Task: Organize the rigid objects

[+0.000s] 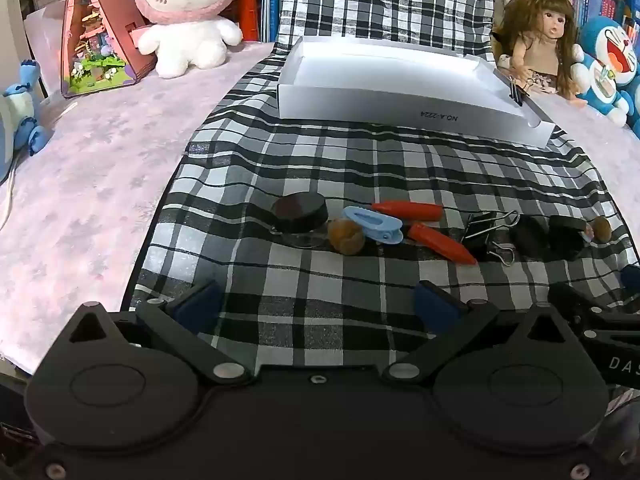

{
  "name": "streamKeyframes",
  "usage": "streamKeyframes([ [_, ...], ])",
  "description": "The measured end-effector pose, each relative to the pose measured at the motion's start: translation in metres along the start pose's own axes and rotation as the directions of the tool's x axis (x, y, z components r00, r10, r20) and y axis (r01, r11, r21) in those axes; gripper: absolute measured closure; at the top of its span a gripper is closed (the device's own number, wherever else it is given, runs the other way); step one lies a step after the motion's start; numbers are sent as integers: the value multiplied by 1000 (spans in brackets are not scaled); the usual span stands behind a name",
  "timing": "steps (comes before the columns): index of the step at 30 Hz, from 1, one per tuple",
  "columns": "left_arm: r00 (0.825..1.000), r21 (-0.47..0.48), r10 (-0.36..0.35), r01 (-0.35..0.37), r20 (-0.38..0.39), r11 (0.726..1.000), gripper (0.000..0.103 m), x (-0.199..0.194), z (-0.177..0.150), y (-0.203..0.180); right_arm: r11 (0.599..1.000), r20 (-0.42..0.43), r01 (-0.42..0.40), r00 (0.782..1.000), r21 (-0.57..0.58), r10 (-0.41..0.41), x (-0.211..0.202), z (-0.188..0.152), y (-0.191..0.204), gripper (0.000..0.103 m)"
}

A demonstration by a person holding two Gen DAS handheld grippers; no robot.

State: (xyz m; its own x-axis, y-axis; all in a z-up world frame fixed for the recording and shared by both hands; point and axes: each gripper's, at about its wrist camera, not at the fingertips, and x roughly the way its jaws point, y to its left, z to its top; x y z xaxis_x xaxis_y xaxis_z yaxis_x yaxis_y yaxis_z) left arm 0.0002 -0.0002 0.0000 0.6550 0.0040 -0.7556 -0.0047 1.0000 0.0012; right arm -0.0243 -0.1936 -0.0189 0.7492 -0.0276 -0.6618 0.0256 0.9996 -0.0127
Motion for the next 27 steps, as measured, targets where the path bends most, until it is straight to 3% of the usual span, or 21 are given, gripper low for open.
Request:
streamKeyframes([
  [27, 1000, 6, -9, 9, 1, 1000, 0, -1, 0, 2, 1000, -16, 1, 1000, -4, -1, 1, 2, 0, 0],
])
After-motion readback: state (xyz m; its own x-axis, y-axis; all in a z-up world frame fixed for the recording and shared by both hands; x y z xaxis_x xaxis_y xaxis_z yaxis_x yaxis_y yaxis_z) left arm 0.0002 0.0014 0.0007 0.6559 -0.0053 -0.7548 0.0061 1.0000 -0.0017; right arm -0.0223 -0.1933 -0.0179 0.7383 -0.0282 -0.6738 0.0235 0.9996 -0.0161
